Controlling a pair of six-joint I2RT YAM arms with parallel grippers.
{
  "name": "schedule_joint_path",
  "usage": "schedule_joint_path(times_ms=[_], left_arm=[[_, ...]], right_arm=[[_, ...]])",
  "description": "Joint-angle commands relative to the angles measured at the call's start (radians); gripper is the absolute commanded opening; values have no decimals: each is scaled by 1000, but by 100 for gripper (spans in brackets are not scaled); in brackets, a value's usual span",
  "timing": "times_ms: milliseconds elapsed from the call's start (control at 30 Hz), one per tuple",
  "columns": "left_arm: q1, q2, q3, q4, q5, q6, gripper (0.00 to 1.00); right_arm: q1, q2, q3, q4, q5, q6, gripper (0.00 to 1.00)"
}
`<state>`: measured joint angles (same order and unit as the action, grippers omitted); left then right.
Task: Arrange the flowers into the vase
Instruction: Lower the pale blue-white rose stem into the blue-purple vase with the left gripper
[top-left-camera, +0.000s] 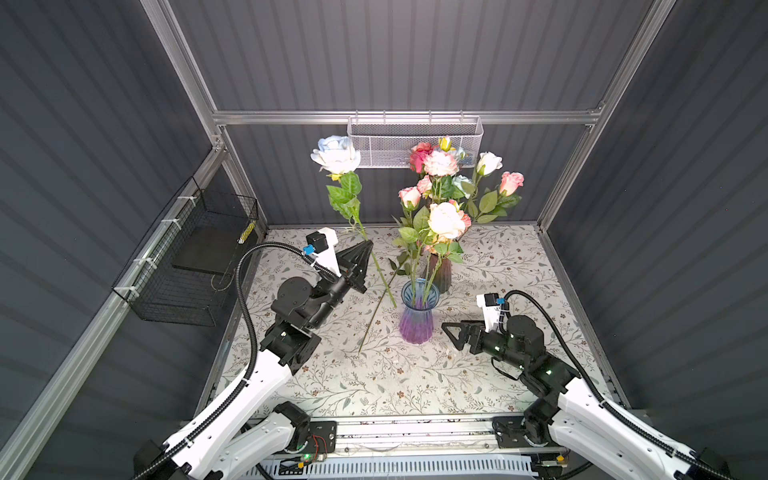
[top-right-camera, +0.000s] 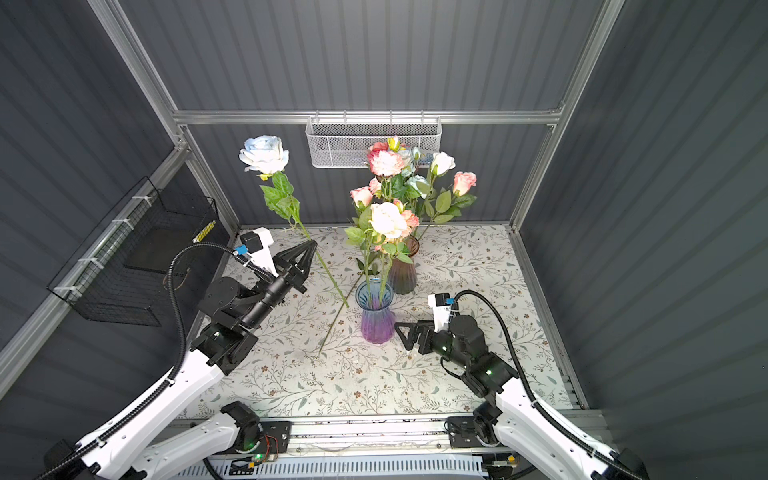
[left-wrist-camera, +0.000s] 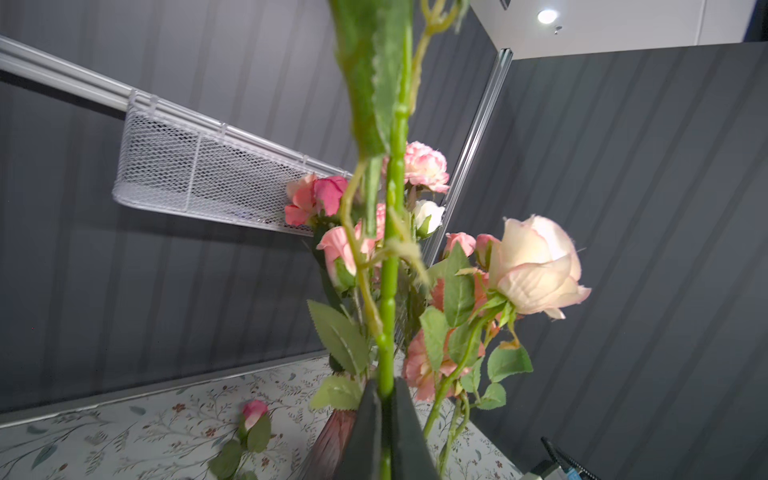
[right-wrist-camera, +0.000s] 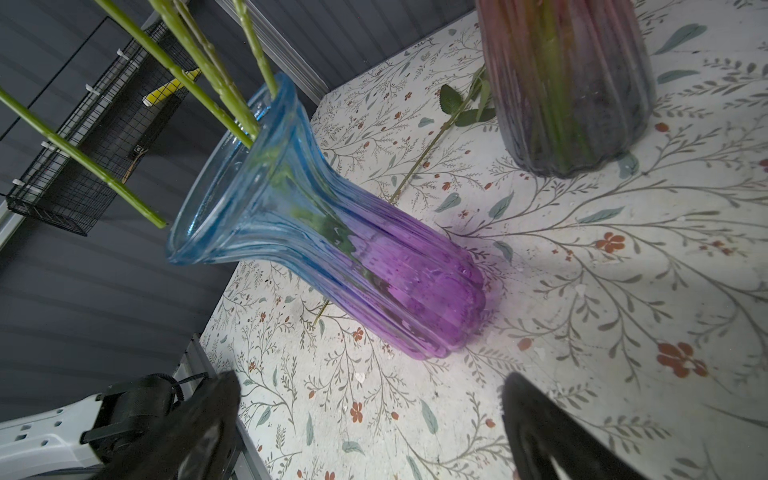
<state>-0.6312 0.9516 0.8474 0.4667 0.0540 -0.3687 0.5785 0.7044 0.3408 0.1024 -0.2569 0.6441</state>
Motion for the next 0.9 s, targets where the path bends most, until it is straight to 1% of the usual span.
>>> schedule_joint_path(times_ms=[0, 133, 333, 667, 867], left_arm=[[-51, 34, 60, 103, 12, 40, 0], [-71, 88, 96, 138, 18, 47, 0], [-89, 168, 103, 195, 8, 64, 0], [-133, 245, 19, 276, -64, 97, 0], [-158, 260, -23, 276, -103, 139, 0]], right_arm=[[1, -9, 33, -12, 15, -19, 99], [1, -23, 39, -27, 17, -24, 99], [1, -53, 40, -54, 26, -32, 99], [0, -79, 36, -85, 41, -42, 99], [0, -73, 34, -83, 38, -42, 99]])
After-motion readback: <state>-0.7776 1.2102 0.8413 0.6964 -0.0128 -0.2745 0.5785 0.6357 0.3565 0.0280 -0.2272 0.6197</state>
